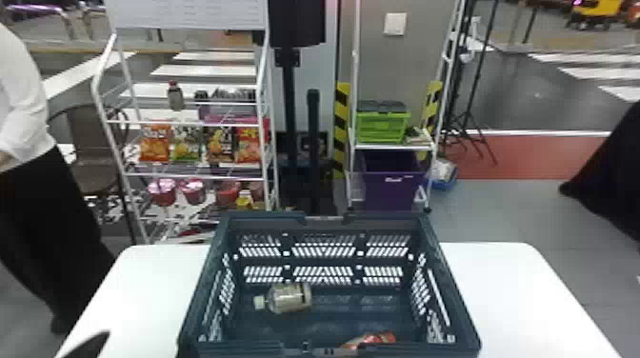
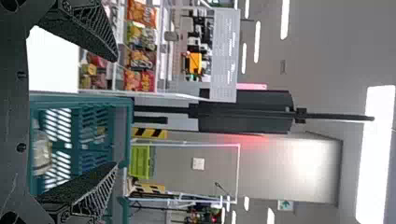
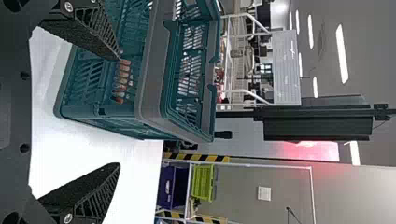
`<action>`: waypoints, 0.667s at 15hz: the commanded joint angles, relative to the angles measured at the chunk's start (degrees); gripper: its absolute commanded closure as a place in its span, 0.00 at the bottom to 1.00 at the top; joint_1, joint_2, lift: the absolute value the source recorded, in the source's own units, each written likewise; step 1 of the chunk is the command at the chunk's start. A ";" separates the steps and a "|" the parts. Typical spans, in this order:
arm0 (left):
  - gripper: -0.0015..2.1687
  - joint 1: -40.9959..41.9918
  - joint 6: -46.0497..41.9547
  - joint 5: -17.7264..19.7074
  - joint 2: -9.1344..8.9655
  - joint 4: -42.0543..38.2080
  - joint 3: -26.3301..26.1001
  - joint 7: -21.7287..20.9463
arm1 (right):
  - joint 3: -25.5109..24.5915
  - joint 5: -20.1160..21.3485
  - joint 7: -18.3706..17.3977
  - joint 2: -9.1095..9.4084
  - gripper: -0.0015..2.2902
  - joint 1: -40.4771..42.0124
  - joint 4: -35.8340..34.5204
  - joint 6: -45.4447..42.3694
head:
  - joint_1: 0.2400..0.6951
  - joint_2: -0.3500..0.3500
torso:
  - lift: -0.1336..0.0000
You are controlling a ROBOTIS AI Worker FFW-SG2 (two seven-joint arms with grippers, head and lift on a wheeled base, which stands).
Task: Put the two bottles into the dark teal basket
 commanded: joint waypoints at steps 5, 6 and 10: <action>0.04 6.58 -19.24 -7.10 -1.87 11.19 -6.19 8.16 | 1.80 -0.86 -1.43 0.14 0.04 -1.54 2.34 -1.38 | 0.57 0.50 | 1.00; 0.04 6.85 -19.41 -7.71 -1.87 11.80 -6.54 8.52 | 2.16 -0.86 -2.13 0.14 0.04 -1.80 3.04 -2.44 | 0.57 0.50 | 1.00; 0.04 7.29 -20.65 -9.82 -2.57 13.82 -7.94 10.36 | 4.88 0.37 -5.29 0.14 0.04 -1.80 5.42 -6.31 | 0.57 0.50 | 1.00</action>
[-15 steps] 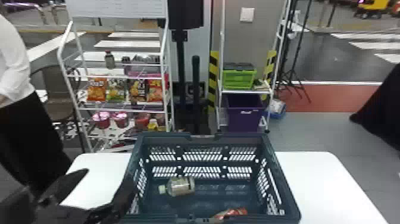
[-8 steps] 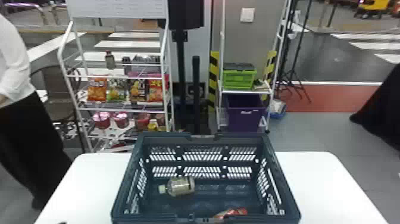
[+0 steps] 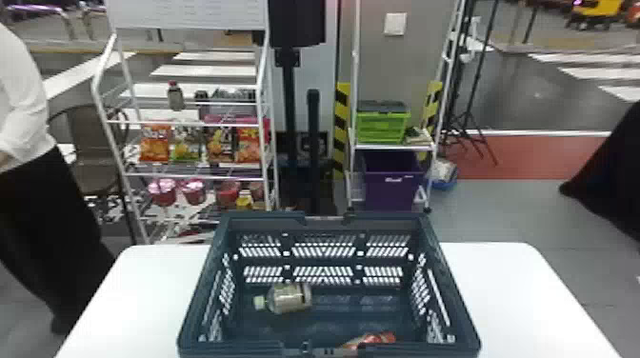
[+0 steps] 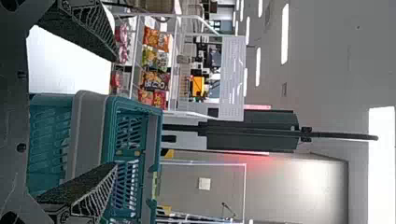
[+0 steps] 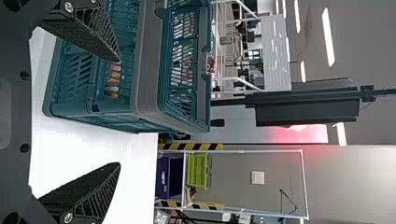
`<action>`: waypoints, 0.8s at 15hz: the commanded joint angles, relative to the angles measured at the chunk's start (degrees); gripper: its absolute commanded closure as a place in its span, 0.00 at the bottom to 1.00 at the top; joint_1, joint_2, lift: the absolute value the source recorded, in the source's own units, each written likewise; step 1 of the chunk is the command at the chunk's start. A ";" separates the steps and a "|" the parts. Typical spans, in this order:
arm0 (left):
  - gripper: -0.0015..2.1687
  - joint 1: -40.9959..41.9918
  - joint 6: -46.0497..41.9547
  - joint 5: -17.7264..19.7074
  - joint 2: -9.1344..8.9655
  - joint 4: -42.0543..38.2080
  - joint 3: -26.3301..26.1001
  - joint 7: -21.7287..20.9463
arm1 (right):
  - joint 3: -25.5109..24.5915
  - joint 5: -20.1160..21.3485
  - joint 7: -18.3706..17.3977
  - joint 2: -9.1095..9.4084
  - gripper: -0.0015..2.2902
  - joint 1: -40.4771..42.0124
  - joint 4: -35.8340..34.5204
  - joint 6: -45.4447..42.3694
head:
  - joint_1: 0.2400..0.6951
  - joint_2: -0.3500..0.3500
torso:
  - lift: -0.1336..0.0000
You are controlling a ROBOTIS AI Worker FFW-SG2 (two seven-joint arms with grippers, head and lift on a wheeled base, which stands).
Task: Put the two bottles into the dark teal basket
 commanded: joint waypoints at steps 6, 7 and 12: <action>0.04 -0.50 -0.08 -1.94 -1.07 2.10 -1.10 1.13 | 1.16 -0.55 -0.83 0.14 0.04 0.66 0.65 -4.15 | 0.57 0.50 | 1.00; 0.04 -0.50 -0.08 -2.03 -1.07 2.10 -1.10 1.13 | 1.07 -0.64 -0.83 0.14 0.04 0.66 0.83 -4.15 | 0.57 0.50 | 1.00; 0.04 -0.50 -0.08 -2.55 -1.07 2.19 -1.10 1.04 | 1.07 -0.64 -0.66 0.14 0.04 0.57 1.01 -4.15 | 0.57 0.50 | 1.00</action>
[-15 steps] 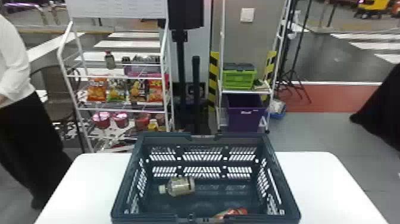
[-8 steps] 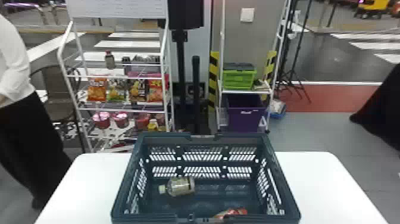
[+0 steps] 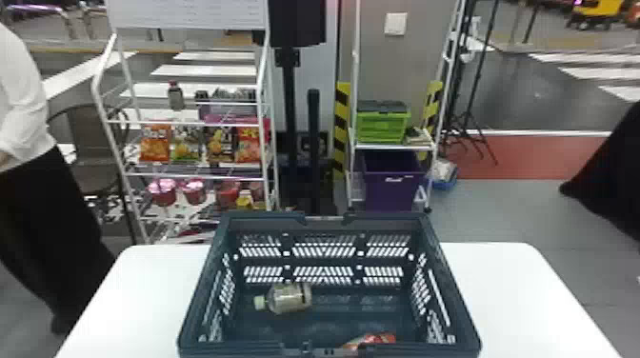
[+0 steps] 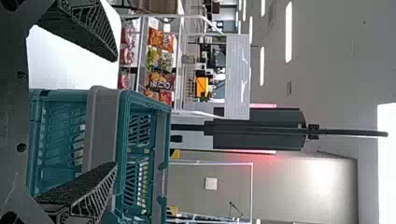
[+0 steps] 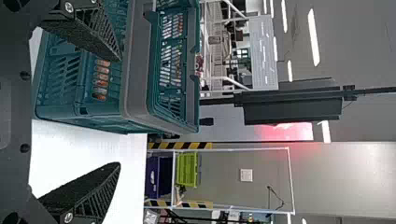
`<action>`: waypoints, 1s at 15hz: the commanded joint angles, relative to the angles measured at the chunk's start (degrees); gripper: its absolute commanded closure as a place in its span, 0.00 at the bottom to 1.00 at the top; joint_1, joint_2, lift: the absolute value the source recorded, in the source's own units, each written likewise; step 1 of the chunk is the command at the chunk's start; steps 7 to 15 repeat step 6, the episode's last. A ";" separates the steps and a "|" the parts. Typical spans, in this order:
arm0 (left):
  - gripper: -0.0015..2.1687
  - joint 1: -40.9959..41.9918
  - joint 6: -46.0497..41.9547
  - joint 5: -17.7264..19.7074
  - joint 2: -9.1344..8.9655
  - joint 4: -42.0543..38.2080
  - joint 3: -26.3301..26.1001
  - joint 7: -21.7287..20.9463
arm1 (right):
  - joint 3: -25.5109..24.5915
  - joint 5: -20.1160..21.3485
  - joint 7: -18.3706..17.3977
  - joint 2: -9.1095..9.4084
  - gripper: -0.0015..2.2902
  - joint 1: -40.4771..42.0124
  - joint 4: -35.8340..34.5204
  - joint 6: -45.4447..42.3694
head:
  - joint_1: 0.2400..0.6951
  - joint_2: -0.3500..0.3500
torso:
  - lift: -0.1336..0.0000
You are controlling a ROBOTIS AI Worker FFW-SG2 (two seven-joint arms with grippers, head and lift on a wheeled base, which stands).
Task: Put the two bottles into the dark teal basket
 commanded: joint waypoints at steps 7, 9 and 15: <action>0.04 0.09 0.00 -0.06 0.09 -0.04 0.00 0.00 | -0.18 -0.09 0.53 0.14 0.04 -0.08 0.12 0.35 | 0.57 0.50 | 1.00; 0.04 0.09 0.00 -0.06 0.09 -0.04 0.00 0.00 | -0.18 -0.09 0.53 0.14 0.04 -0.08 0.12 0.35 | 0.57 0.50 | 1.00; 0.04 0.09 0.00 -0.06 0.09 -0.04 0.00 0.00 | -0.18 -0.09 0.53 0.14 0.04 -0.08 0.12 0.35 | 0.57 0.50 | 1.00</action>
